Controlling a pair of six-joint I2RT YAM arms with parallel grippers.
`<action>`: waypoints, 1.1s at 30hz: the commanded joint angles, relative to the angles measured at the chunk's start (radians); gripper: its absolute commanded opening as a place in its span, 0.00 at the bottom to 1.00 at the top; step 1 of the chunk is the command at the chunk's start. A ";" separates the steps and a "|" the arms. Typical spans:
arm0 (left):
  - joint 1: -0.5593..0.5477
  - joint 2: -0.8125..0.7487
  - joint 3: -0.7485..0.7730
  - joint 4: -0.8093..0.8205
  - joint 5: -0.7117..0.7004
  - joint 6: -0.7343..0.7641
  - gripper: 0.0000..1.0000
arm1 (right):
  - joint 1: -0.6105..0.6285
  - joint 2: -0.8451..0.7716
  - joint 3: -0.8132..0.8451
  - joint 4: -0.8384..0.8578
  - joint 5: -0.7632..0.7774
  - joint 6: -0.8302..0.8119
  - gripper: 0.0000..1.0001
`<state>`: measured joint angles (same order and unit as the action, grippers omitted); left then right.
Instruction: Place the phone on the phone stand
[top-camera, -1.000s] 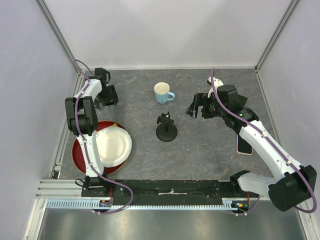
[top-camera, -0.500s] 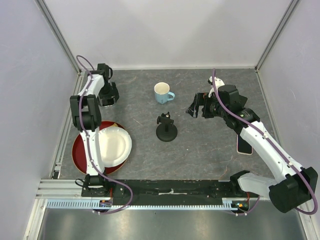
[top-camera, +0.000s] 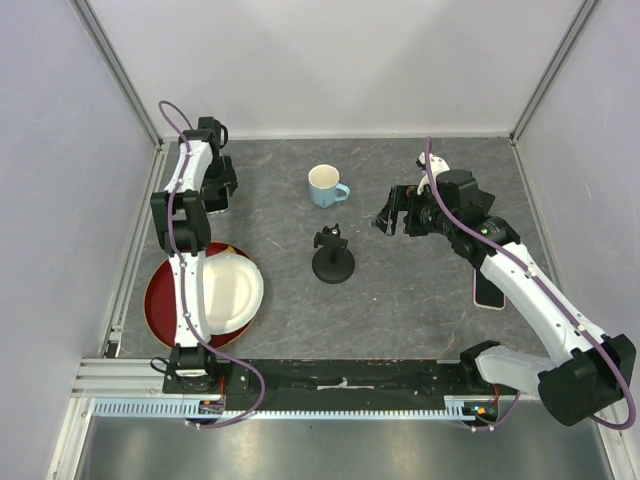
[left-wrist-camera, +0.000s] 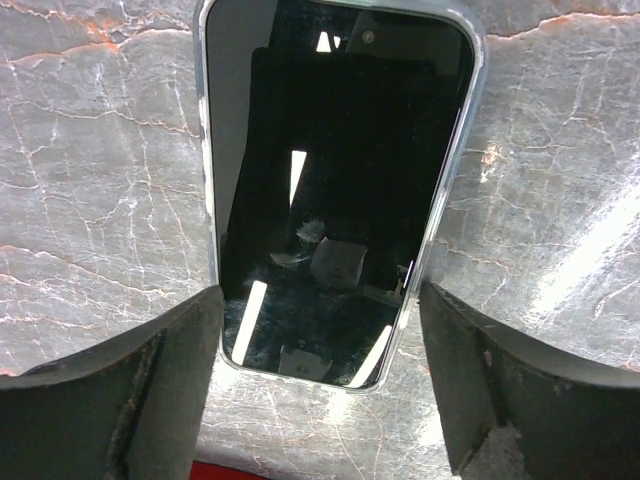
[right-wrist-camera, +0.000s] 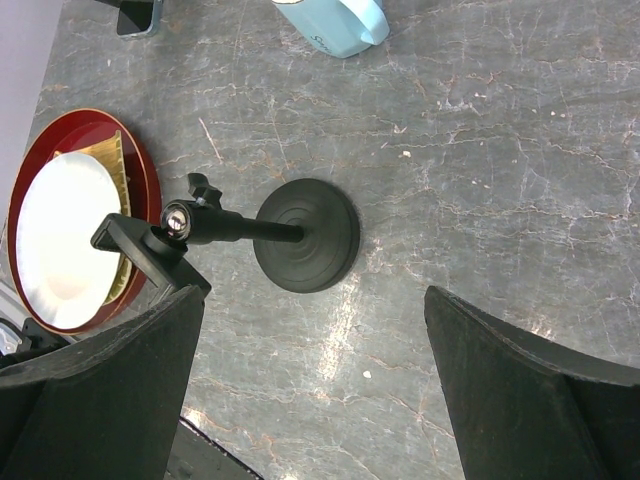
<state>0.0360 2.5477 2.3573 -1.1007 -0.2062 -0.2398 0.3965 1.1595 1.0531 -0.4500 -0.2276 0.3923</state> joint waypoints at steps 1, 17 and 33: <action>0.007 0.063 0.014 -0.014 -0.012 0.042 0.79 | -0.001 0.006 0.036 0.033 0.010 0.006 0.98; 0.013 -0.196 -0.112 0.067 0.096 -0.016 0.06 | -0.001 -0.050 0.012 0.001 0.013 0.034 0.98; 0.160 -0.311 -0.336 0.205 0.214 0.042 0.99 | -0.001 -0.096 -0.051 0.083 -0.067 0.036 0.98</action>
<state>0.1665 2.2307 2.0266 -0.9142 -0.0185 -0.2596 0.3965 1.1007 1.0317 -0.4480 -0.2531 0.4229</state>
